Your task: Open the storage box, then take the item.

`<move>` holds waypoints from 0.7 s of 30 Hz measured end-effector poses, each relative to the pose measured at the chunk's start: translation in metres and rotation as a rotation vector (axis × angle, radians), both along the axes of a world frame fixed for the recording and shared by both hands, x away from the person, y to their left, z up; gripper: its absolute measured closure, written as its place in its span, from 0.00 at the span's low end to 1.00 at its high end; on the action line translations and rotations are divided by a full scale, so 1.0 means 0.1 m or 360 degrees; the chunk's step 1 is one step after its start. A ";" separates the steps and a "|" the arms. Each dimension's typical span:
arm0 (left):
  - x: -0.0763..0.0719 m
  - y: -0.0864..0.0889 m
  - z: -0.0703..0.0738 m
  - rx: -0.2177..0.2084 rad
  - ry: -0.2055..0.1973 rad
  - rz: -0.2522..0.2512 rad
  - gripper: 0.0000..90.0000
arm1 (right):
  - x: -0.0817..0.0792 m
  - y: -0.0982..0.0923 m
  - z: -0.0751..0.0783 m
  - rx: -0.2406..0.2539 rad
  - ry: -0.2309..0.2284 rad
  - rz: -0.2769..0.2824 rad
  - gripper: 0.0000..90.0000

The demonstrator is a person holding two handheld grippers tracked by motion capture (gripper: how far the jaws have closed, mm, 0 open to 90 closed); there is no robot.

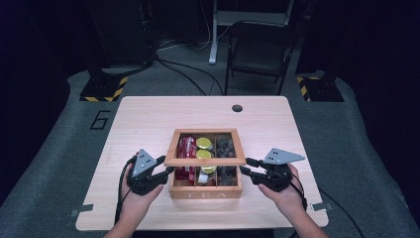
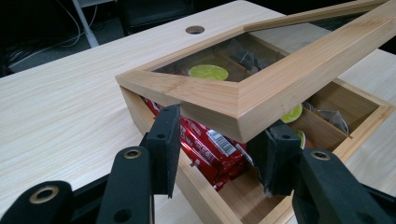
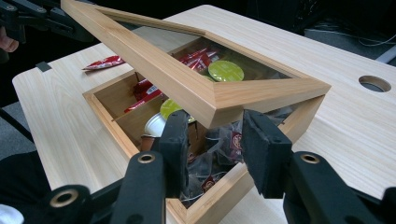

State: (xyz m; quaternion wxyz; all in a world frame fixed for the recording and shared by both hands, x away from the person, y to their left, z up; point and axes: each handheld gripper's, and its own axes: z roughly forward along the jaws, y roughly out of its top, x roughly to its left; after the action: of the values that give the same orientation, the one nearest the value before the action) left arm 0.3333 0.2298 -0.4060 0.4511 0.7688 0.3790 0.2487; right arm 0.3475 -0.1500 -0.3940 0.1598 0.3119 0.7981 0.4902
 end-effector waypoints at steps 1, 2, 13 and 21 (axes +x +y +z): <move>0.00 0.00 -0.01 -0.0005 -0.0005 0.0005 0.61 | -0.01 0.00 -0.01 0.0003 0.0005 -0.0004 0.68; -0.01 0.00 -0.02 -0.0008 -0.0006 0.0004 0.61 | -0.01 0.00 -0.02 0.0003 0.0002 0.0001 0.68; -0.07 0.00 -0.10 -0.0014 0.0011 0.0001 0.61 | -0.04 0.00 -0.10 -0.0019 -0.0003 0.0018 0.68; -0.12 0.00 -0.17 -0.0020 0.0044 -0.0010 0.60 | -0.07 0.01 -0.20 -0.0025 0.0022 0.0007 0.66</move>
State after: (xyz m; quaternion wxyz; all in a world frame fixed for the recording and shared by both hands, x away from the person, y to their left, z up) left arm 0.3212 0.2297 -0.4233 0.4514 0.7705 0.3842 0.2344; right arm 0.3402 -0.1494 -0.4138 0.1557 0.3122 0.8036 0.4822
